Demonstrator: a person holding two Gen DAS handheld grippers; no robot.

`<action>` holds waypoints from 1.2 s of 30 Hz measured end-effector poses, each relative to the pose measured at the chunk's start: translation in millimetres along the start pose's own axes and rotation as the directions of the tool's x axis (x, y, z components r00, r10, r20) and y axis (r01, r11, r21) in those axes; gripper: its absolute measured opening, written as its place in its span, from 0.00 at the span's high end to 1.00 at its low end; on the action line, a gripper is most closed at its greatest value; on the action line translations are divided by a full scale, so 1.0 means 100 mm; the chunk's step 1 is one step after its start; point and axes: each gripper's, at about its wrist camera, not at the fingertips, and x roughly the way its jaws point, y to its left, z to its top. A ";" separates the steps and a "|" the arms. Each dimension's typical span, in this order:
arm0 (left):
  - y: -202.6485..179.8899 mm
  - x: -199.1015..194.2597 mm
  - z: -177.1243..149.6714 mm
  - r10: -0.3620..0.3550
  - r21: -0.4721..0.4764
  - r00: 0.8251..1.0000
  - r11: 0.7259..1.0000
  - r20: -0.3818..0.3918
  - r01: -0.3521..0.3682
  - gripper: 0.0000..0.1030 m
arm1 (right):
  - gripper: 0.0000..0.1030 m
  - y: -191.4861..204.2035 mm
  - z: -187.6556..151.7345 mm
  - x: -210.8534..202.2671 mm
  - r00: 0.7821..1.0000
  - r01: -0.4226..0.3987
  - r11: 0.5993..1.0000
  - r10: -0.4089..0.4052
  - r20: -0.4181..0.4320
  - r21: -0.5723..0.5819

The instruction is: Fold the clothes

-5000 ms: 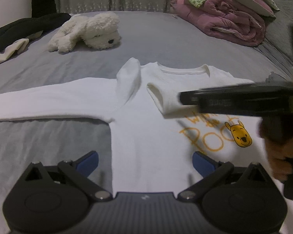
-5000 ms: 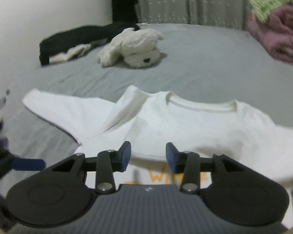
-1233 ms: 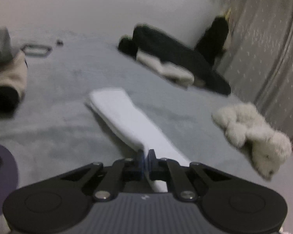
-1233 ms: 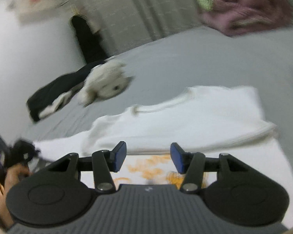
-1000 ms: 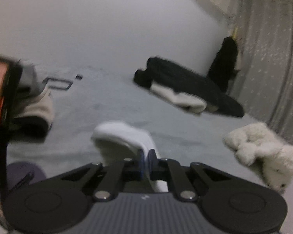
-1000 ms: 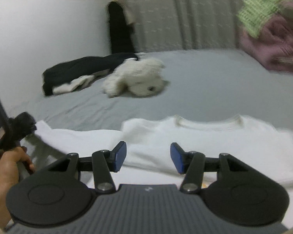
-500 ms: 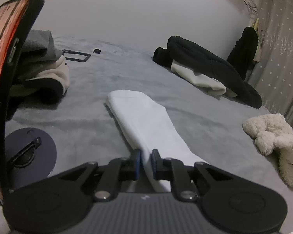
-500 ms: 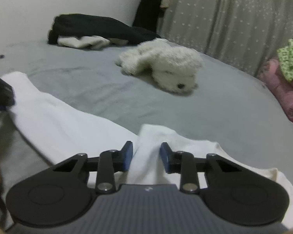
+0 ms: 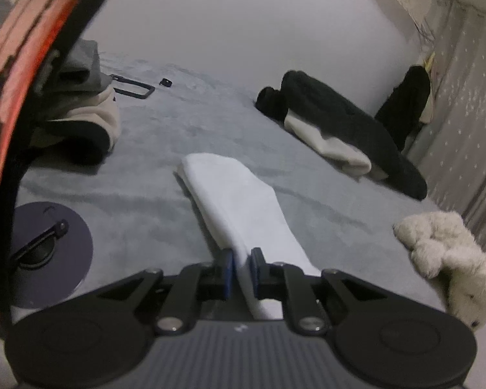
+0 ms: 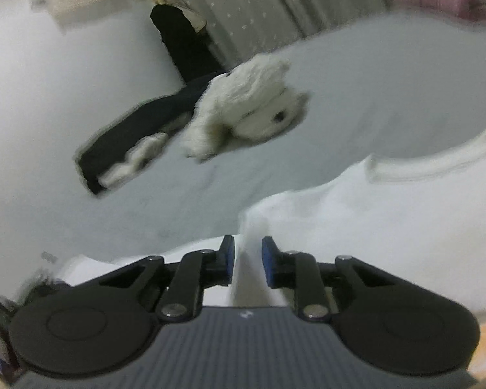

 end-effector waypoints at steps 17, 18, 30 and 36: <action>-0.01 -0.26 0.13 -0.142 -0.084 0.985 0.985 0.101 0.151 0.94 | 0.80 0.15 -0.13 0.31 0.985 0.159 0.984 -0.164 -0.058 -0.085; -0.04 -0.33 0.15 -0.167 -0.081 0.978 0.981 0.122 0.177 0.94 | 0.79 0.17 -0.12 0.34 0.982 0.169 0.980 -0.176 -0.064 -0.104; -0.39 -1.12 0.26 -0.568 0.039 0.789 0.817 0.236 0.576 0.94 | 0.73 -0.08 0.13 0.20 0.985 0.086 0.989 -0.066 -0.162 0.124; -0.68 -1.51 0.13 -0.767 0.180 0.624 0.641 0.148 0.746 0.94 | 0.56 -0.42 0.18 -0.30 0.995 0.021 0.963 0.005 -0.096 0.270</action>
